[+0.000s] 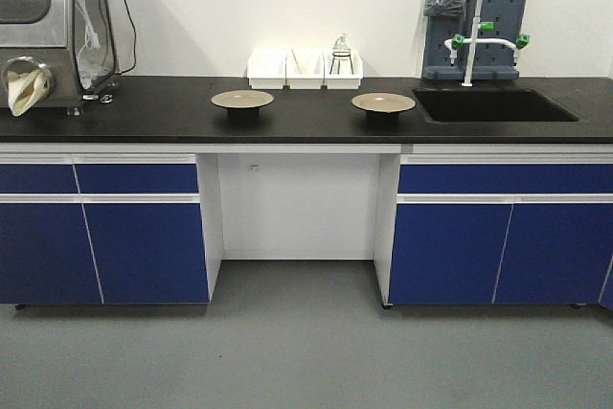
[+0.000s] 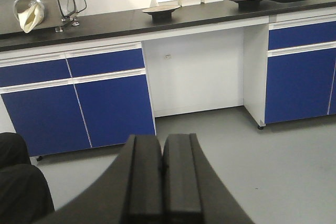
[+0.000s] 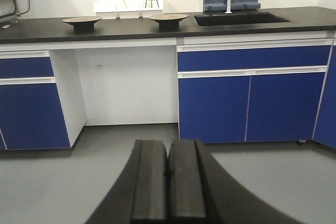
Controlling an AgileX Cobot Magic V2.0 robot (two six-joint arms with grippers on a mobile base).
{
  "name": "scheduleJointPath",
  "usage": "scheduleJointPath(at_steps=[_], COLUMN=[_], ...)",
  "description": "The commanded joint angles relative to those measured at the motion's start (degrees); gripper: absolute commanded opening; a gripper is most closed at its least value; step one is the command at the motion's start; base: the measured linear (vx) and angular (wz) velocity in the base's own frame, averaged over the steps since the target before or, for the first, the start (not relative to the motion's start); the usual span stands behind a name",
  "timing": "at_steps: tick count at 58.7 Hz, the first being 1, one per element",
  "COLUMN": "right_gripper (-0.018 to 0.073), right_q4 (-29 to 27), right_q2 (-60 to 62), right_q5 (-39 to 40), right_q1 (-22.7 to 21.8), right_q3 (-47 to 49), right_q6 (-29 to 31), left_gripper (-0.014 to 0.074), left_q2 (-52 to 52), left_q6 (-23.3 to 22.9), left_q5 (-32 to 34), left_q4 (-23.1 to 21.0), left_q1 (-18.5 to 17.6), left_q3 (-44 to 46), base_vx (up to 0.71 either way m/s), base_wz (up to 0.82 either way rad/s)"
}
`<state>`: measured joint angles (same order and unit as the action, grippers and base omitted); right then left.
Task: Arrange circular plates on left workspace
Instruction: 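Drive the base toward the bench and stop facing the white bins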
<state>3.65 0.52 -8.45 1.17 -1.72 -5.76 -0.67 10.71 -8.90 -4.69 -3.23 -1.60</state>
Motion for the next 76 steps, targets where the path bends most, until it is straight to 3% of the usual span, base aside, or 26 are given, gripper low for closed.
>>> scheduleJointPath(at_steps=[1,76], right_gripper=[-0.0005,-0.0005], right_q4=[0.7,0.7], right_q2=[-0.2,-0.2], right_q5=[4.5,4.5], right_q1=[-0.3,-0.3], right_q3=[-0.3,-0.3], right_q6=[0.0,0.0], left_gripper=[0.0003,0.0003], left_q2=[-0.1,-0.1], left_q6=[-0.5,-0.5], left_q5=[4.6,4.6], left_q4=[-0.4,-0.4], left_q1=[-0.2,-0.2], left_q3=[-0.7,-0.7], base_vx=[0.0,0.04], base_wz=[0.0,0.0])
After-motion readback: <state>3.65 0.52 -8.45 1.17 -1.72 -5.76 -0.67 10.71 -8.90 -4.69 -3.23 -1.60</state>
